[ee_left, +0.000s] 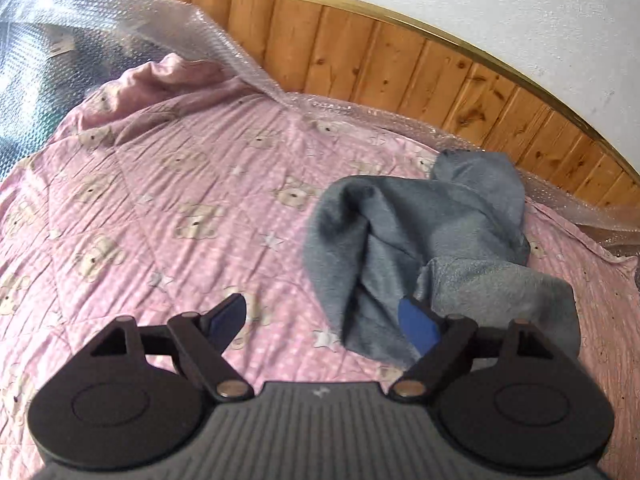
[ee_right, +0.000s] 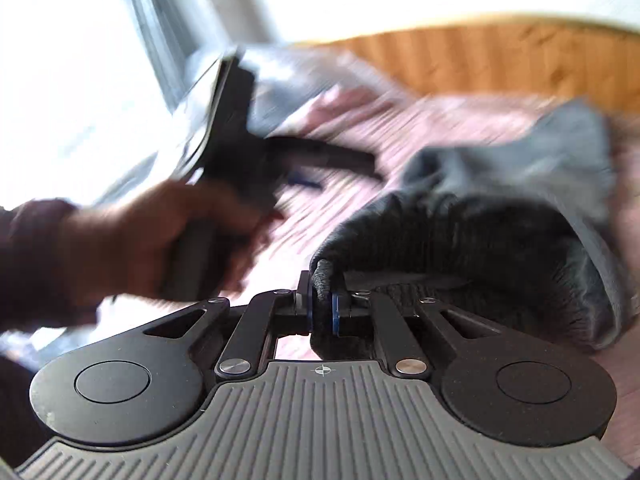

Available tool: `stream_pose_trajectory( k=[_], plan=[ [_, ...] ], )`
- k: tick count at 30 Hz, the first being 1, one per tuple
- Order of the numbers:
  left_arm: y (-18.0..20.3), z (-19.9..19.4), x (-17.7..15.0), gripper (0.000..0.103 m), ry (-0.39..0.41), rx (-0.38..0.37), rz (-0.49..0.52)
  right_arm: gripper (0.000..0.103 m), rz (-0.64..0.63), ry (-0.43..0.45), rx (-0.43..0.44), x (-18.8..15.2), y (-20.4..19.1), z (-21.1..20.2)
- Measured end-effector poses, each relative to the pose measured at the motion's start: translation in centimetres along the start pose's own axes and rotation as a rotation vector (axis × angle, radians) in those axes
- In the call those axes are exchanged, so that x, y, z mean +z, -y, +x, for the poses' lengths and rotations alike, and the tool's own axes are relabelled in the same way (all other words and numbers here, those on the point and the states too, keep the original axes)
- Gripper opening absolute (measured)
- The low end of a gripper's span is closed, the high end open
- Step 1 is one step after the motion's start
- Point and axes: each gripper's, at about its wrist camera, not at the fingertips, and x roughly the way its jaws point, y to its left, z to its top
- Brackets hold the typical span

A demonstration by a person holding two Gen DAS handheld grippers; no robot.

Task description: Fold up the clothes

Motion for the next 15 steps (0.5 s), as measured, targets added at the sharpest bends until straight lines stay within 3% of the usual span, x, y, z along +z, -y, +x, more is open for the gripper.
stream_pose_trajectory(
  k=[3,4,8,10,11,13,15],
  plan=[
    [-0.9,-1.3,-1.0,0.085,-0.007,-0.027,0.02,0.043,0.079,-0.008,-0.106,-1.2,2.7,-0.7],
    [-0.8,-1.7,-1.6,0.086,-0.015,-0.049,0.039,0.05,0.106,-0.011,-0.142,-1.6,3.6,-0.9],
    [3.4,-3.1,-4.1,0.09,-0.09,-0.273,0.099,0.06,0.212,-0.022,-0.284,-3.1,7.2,-1.9],
    [6.5,-2.7,-5.1,0.102,-0.18,-0.401,0.11,0.068,0.264,-0.028,-0.354,-3.9,9.0,-2.4],
    [8.2,-2.0,-6.0,0.102,-0.229,-0.427,0.115,0.07,0.291,-0.03,-0.39,-4.3,9.9,-2.6],
    [10.5,0.3,-7.6,0.102,-0.274,-0.394,0.127,0.071,0.349,-0.026,-0.444,-4.4,12.0,-2.7],
    [12.7,2.6,-9.1,0.098,-0.316,-0.361,0.139,0.072,0.409,0.002,-0.444,-3.4,14.0,-2.1]
  ],
)
